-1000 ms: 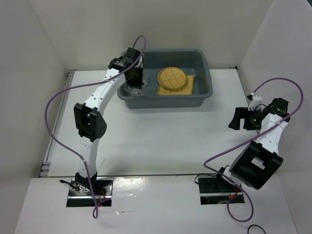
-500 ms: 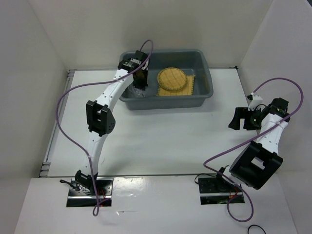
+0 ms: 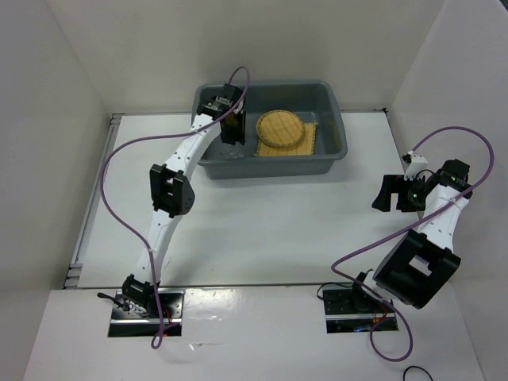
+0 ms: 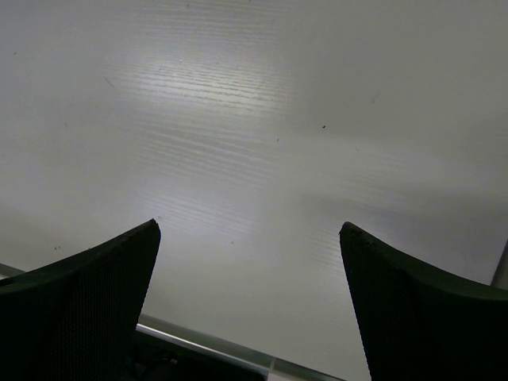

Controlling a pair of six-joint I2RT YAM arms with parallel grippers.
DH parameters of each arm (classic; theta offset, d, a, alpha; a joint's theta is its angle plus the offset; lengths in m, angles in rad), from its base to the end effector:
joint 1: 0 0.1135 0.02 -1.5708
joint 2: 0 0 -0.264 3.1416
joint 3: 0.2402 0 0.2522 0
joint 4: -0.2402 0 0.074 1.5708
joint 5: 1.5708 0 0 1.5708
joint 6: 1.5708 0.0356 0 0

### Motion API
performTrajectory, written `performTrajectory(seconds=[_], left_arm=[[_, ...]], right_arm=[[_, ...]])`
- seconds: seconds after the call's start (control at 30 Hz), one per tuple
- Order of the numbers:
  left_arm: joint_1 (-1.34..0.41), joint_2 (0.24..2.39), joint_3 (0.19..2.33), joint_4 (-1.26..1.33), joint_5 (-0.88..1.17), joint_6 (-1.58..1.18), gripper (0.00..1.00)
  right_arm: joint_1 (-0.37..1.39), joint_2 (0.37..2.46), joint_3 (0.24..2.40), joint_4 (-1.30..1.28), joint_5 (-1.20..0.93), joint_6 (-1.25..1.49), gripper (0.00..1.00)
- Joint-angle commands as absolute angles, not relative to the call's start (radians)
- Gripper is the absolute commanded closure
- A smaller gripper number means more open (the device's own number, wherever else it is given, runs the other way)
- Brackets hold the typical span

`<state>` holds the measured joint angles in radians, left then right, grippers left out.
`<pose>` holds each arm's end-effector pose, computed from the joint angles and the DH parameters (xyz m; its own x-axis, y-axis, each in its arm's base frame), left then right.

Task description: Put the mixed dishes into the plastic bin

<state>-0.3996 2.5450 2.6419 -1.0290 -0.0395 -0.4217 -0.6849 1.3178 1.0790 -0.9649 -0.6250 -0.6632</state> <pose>0.4996 -0.2095 0.2573 -0.8251 -0.0955 -0.5569 0.0322 0.9761 -0.2151 0.2014 -0.1376 0.2734 -0.7854 -0.0032 -0.6190 -0.1689 0.9631 0.2094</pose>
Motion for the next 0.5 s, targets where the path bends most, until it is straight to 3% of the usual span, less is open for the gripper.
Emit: performTrajectory(seconds=[0.0, 0.03, 0.13, 0.3, 0.47], left_arm=[[-0.393, 2.546, 2.747, -1.018, -0.052, -0.455, 0.52], [-0.393, 2.537, 2.784, -1.028, -0.084, -0.466, 0.3], [-0.393, 2.513, 2.862, -1.04, -0.118, -0.485, 0.16], [-0.393, 2.432, 3.133, -1.066, -0.213, -0.485, 0.13], [-0.374, 2.251, 3.134, -1.095, -0.319, -0.466, 0.19]], right_arm=[[-0.681, 1.304, 1.083, -0.957, -0.634, -0.666, 0.02], [-0.681, 1.304, 1.083, -0.948, -0.634, -0.657, 0.02], [-0.681, 1.304, 1.083, -0.939, -0.624, -0.646, 0.02], [-0.681, 1.313, 1.083, -0.939, -0.624, -0.646, 0.02], [-0.681, 1.283, 1.083, -0.939, -0.624, -0.646, 0.02]])
